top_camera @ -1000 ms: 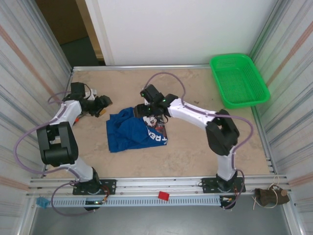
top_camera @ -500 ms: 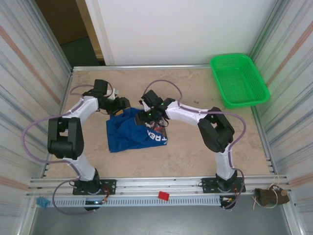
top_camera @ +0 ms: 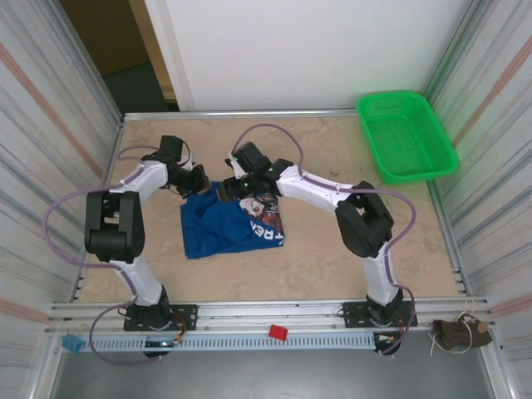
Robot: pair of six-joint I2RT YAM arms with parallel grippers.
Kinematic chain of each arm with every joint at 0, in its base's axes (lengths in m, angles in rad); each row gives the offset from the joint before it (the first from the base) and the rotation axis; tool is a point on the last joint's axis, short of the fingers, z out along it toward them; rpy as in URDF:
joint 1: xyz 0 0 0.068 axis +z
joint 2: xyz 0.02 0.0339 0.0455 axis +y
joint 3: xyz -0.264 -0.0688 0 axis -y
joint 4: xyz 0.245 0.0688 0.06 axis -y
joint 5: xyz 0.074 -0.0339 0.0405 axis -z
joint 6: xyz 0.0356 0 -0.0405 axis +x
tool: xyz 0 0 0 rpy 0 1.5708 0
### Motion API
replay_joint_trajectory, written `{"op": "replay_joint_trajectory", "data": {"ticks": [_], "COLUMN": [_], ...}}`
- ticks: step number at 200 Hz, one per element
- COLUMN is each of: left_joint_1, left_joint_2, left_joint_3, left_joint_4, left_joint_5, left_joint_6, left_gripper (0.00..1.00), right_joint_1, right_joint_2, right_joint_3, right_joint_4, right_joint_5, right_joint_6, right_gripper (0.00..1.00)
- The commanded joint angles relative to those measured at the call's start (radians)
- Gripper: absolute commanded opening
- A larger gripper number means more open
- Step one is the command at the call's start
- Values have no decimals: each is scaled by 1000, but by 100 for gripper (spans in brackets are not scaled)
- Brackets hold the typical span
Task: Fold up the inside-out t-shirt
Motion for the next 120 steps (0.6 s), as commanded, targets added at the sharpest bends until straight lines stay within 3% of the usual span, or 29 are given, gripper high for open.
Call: {"op": "replay_joint_trajectory", "data": {"ticks": [1, 23, 47, 62, 89, 120], "left_joint_1": [24, 42, 57, 68, 81, 98], "left_joint_2": [-61, -59, -47, -31, 3, 22], "left_joint_3": [4, -10, -23, -20, -3, 8], "left_joint_4": [-17, -14, 4, 12, 14, 16], "left_joint_5": [-8, -3, 11, 24, 36, 53], "left_joint_6": [-21, -27, -36, -39, -36, -29], "left_gripper": [0, 0, 0, 0, 0, 0], "right_joint_1": [12, 23, 34, 38, 46, 67], "right_joint_2": [90, 126, 128, 133, 139, 46], "right_joint_3": [77, 99, 86, 88, 95, 47], "right_joint_4": [-36, -45, -44, -49, -67, -58], "right_joint_5": [-28, -39, -37, -43, -52, -49], "right_joint_6": [-32, -26, -27, -27, -33, -36], "right_gripper": [60, 58, 46, 45, 0, 0]}}
